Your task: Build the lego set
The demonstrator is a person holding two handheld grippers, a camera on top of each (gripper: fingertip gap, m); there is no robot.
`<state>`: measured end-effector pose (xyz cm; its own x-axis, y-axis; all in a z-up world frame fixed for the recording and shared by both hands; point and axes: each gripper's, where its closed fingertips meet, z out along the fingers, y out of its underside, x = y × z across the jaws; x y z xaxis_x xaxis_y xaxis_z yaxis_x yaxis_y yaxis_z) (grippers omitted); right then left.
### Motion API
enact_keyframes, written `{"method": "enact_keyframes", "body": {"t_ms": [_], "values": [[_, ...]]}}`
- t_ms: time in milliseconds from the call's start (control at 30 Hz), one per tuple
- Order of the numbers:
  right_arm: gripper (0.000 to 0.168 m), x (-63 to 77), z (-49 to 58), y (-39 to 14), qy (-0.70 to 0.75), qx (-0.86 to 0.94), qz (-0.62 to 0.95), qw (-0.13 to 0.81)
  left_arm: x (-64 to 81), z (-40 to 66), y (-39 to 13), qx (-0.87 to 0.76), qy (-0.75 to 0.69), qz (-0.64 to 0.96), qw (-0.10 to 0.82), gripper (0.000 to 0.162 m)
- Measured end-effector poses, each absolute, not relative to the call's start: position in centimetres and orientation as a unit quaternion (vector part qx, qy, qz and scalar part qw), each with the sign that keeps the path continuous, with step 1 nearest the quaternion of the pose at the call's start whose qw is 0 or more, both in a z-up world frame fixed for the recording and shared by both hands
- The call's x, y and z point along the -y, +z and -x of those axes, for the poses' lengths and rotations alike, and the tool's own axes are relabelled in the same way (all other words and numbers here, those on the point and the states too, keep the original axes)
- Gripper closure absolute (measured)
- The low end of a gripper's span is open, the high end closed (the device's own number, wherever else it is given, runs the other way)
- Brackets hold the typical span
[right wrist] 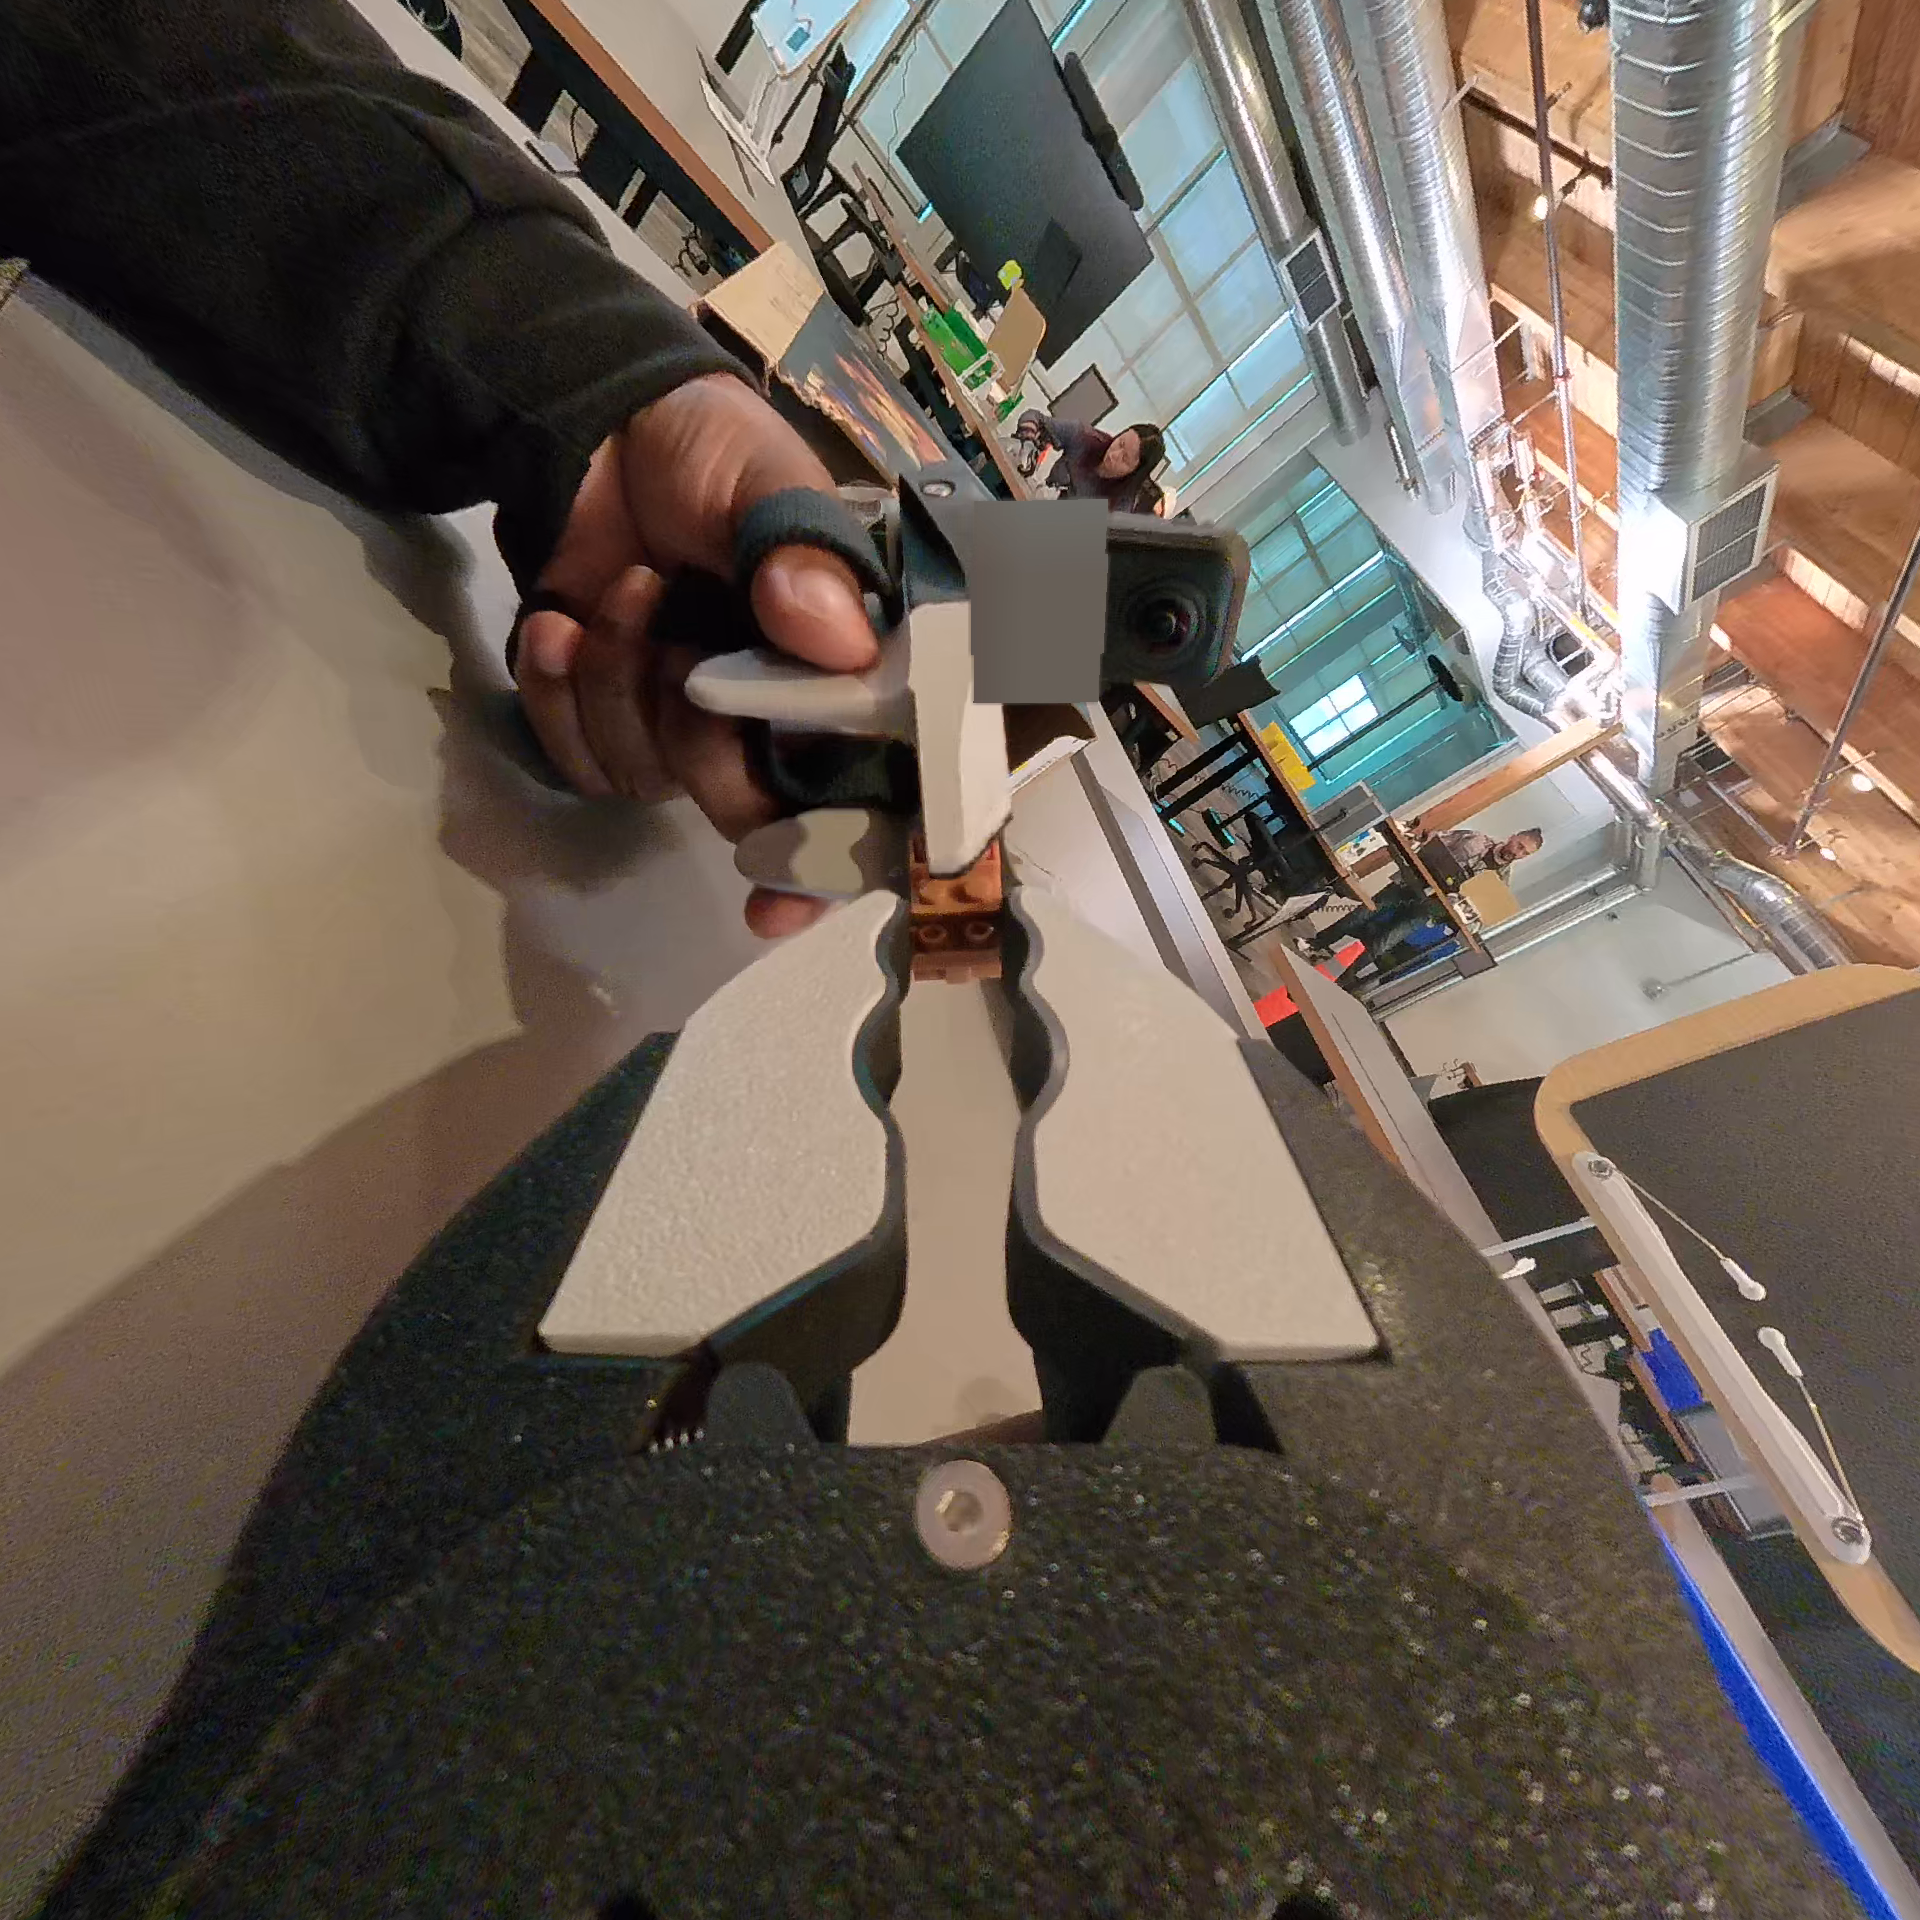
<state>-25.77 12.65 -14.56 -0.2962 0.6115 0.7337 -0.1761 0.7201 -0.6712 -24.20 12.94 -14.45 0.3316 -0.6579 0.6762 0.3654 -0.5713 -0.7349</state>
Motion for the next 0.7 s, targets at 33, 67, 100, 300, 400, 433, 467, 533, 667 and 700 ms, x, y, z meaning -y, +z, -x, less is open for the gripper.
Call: {"method": "enact_keyframes", "body": {"t_ms": [33,67,100,300,400,433,467,533,667,700], "values": [[0.152,-12.6,25.8,-14.6,0.343,0.728,0.148,0.575,-12.9,24.2,-14.4,-0.108,-0.568,0.68,0.451,0.147],[0.152,-12.6,25.7,-14.5,0.344,0.727,0.146,0.576,-12.9,24.2,-14.4,-0.109,-0.571,0.677,0.451,0.147],[0.152,-12.5,25.7,-14.5,0.344,0.727,0.145,0.577,-12.8,24.1,-14.4,-0.109,-0.575,0.674,0.451,0.147],[0.152,-12.1,25.3,-14.1,0.364,0.721,0.133,0.574,-12.4,23.8,-14.0,-0.118,-0.597,0.656,0.447,0.148],[0.152,-11.9,25.1,-13.7,0.38,0.715,0.129,0.573,-12.2,23.6,-13.6,-0.119,-0.612,0.643,0.445,0.148],[0.152,-11.8,25.0,-13.5,0.385,0.713,0.127,0.573,-12.2,23.6,-13.5,-0.12,-0.616,0.638,0.446,0.148],[0.152,-11.9,25.0,-13.5,0.385,0.712,0.127,0.574,-12.2,23.5,-13.4,-0.119,-0.617,0.637,0.447,0.148],[0.152,-11.9,25.0,-13.5,0.382,0.712,0.127,0.576,-12.3,23.6,-13.5,-0.117,-0.614,0.638,0.45,0.148],[0.152,-11.9,24.9,-13.4,0.382,0.711,0.124,0.577,-12.3,23.5,-13.5,-0.121,-0.607,0.64,0.456,0.149],[0.152,-11.9,25.0,-13.4,0.381,0.712,0.124,0.577,-12.3,23.5,-13.5,-0.124,-0.601,0.643,0.458,0.149]]}}
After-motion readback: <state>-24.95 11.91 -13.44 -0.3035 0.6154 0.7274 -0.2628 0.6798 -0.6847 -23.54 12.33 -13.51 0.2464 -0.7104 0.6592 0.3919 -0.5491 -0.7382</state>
